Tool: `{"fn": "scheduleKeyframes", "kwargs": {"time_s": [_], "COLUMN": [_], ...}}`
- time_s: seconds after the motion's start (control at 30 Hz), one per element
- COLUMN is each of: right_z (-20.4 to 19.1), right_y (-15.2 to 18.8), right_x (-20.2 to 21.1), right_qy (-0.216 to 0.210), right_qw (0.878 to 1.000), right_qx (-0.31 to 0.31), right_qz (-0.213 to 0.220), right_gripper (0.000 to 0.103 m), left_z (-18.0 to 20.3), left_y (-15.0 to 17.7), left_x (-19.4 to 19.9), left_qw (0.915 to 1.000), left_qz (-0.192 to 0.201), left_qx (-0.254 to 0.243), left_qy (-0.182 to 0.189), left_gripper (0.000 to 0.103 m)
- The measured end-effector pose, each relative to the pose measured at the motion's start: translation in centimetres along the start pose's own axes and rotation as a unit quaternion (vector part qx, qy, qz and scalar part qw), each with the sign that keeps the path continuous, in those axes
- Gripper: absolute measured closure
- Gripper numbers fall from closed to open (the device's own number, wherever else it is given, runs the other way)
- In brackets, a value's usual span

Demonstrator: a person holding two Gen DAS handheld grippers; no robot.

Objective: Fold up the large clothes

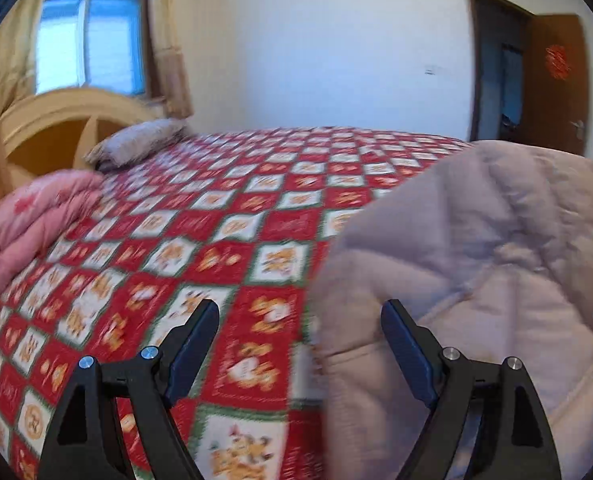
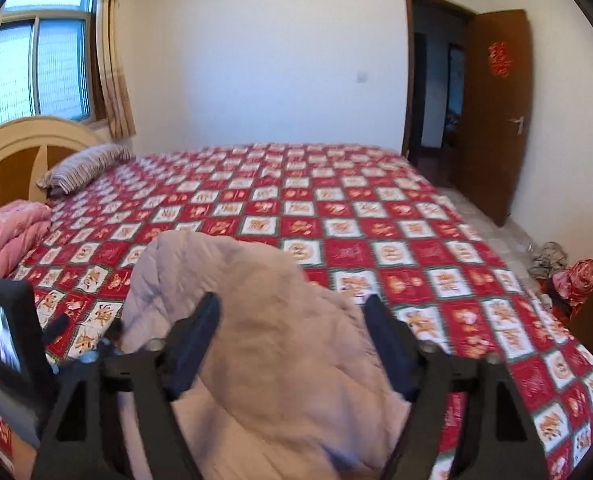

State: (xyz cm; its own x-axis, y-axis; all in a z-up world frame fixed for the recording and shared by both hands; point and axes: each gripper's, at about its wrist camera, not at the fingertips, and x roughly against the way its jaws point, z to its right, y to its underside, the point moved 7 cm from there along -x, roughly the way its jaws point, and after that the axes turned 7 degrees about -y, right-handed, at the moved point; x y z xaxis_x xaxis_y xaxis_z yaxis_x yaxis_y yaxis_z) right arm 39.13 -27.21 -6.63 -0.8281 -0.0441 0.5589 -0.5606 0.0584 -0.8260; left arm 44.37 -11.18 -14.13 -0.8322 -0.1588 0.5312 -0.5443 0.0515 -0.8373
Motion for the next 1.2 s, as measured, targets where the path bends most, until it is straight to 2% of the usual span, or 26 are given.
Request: {"fn": "scheduleKeyframes", "kwargs": {"time_s": [0.07,0.13,0.27,0.43,0.73,1.2], "right_z": [0.4,2.4,7.1,10.4,11.1,11.5], "right_y": [0.6,2.2,6.5,10.2,12.5,13.8], "right_x": [-2.4,-4.0,-4.3,-4.0,-5.3,-7.2], "right_qy": [0.008,0.020,0.037,0.046,0.036,0.029], "right_qw": [1.000,0.999,0.994,0.990,0.990,0.988], "right_qx": [-0.003,-0.023,-0.071,-0.106,-0.114,-0.127], "right_qz": [-0.023,-0.044,-0.075,-0.080,-0.074,-0.082], "right_gripper": [0.038,0.040,0.040,0.040,0.040,0.035], "left_z": [2.4,4.1,8.5,12.9,12.7,13.2], "left_y": [-0.4,-0.5,0.2,1.6,2.8,3.9], "left_x": [1.1,1.9,3.2,3.5,1.0,-0.3], "left_qw": [0.9992,0.9977,0.9928,0.9837,0.9906,0.9906], "left_qz": [0.022,0.038,0.055,0.069,0.023,-0.002], "left_qx": [-0.031,-0.049,-0.090,-0.160,-0.107,-0.099], "left_qy": [0.016,0.027,0.057,0.043,0.082,0.094], "left_gripper": [0.019,0.019,0.019,0.018,0.009,0.006]}}
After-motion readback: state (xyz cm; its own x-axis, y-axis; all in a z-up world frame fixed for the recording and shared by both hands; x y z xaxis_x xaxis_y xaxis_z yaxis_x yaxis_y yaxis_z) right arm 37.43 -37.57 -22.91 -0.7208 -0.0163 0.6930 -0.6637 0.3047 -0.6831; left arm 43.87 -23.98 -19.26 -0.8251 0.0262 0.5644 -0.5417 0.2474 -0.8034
